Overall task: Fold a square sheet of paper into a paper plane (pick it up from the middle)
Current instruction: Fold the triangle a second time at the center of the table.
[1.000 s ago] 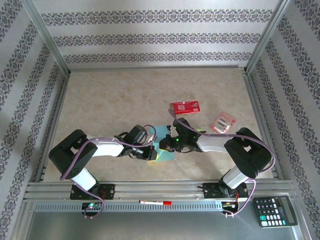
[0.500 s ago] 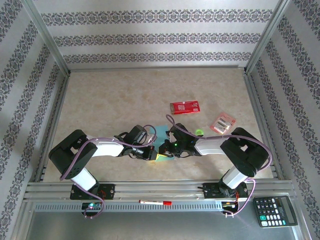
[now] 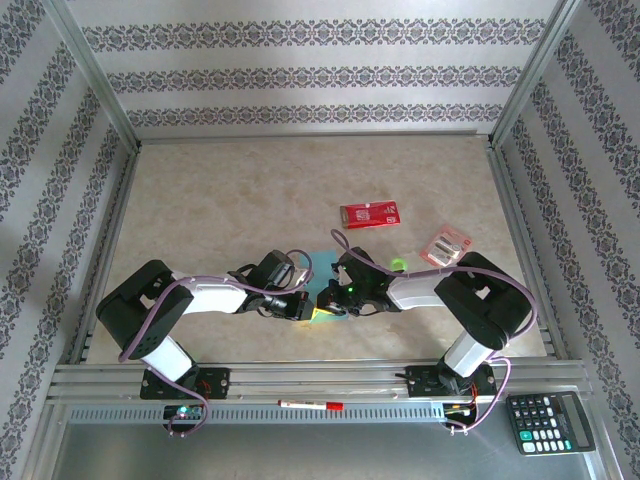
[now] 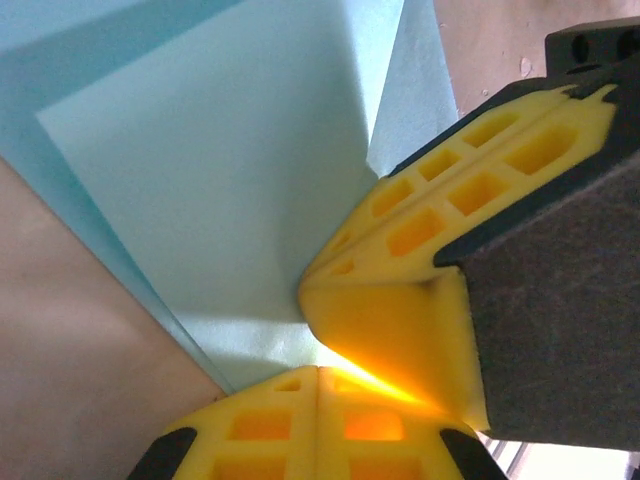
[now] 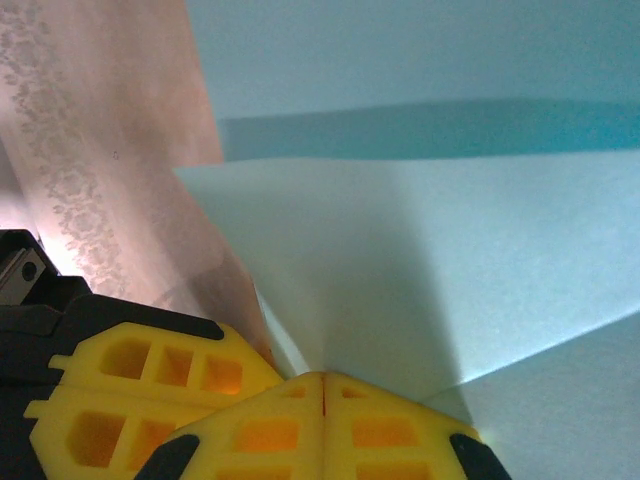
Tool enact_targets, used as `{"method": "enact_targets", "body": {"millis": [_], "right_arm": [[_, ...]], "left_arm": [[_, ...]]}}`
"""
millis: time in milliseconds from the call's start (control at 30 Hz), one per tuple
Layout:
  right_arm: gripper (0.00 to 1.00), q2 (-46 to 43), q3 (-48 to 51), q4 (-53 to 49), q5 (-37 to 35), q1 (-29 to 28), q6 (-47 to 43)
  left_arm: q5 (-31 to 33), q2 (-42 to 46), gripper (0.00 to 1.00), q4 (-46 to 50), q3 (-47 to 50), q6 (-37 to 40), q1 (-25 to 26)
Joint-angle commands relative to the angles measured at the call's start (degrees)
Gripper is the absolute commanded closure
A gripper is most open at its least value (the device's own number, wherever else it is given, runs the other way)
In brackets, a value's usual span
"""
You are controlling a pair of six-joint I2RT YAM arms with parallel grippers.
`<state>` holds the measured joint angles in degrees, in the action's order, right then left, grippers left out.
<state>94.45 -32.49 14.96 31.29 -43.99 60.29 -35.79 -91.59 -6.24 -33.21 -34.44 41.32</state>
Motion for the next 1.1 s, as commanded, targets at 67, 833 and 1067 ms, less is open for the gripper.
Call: {"method": "enact_targets", "body": {"millis": [67,833,1067], "right_arm": [[0.99,1.93,-0.51,-5.84,-4.21,1.32,-0.75],[1.00,1.27,-5.43,-16.71,-7.39,12.86,-11.84],[1.00,1.18,-6.43,-18.17,-5.90,18.59,-15.49]], "left_arm": [[5.78,-0.53,1.00,7.35,1.16,3.30,0.74],[6.71,-1.00,1.00,11.63,0.47,5.79,0.69],[6.52,-0.61,1.00,12.12,-0.23,5.69,0.69]]}}
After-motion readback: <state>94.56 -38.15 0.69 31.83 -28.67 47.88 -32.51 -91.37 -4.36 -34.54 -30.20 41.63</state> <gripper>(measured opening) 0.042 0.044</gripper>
